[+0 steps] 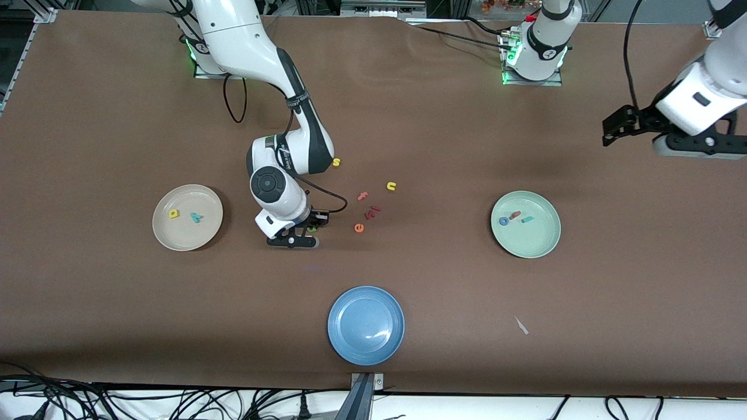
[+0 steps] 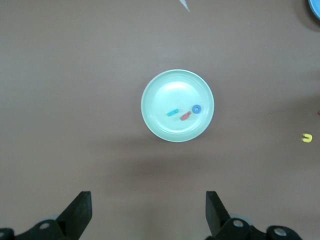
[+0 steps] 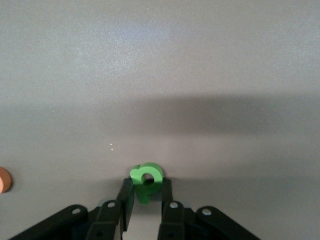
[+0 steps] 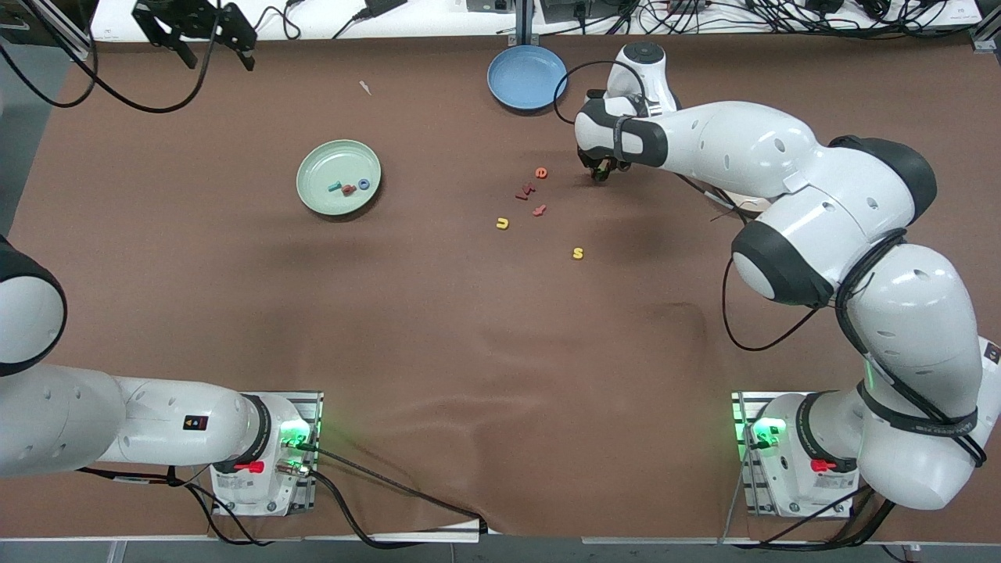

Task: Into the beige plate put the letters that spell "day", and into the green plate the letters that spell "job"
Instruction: 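Carry the green p to the beige plate while the left gripper withdraws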

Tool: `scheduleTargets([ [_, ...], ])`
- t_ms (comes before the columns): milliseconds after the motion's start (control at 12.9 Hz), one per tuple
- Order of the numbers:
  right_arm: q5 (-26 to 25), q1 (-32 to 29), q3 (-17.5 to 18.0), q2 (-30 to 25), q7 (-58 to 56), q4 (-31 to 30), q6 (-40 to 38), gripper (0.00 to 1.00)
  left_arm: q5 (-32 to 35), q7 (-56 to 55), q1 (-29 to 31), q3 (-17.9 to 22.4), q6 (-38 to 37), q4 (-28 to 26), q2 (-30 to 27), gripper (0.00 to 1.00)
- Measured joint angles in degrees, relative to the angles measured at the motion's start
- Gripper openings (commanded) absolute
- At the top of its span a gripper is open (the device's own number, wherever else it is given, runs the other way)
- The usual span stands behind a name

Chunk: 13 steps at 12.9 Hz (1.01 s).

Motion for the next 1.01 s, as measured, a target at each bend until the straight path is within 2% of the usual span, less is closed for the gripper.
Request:
scheduleTargets([
  [389,0.04,0.02,-1.22,-0.06,0.22,1.2,-2.43,0.0,-0.07,-0.06,0.68,-0.53,0.11,0.35,0.86,1.0],
  [700,0.03,-0.09,-7.15,-2.05,-7.21,1.31,-10.7,0.0,-0.12,-0.07,0.73,-1.47,0.14,1.06,0.97,1.0],
  [1011,-0.23,-0.25,-12.9,-8.79,-20.18,-7.28,-12.29,0.0,-0.12,-0.01,1.44,-1.39,0.14,1.87,0.97,1.0],
])
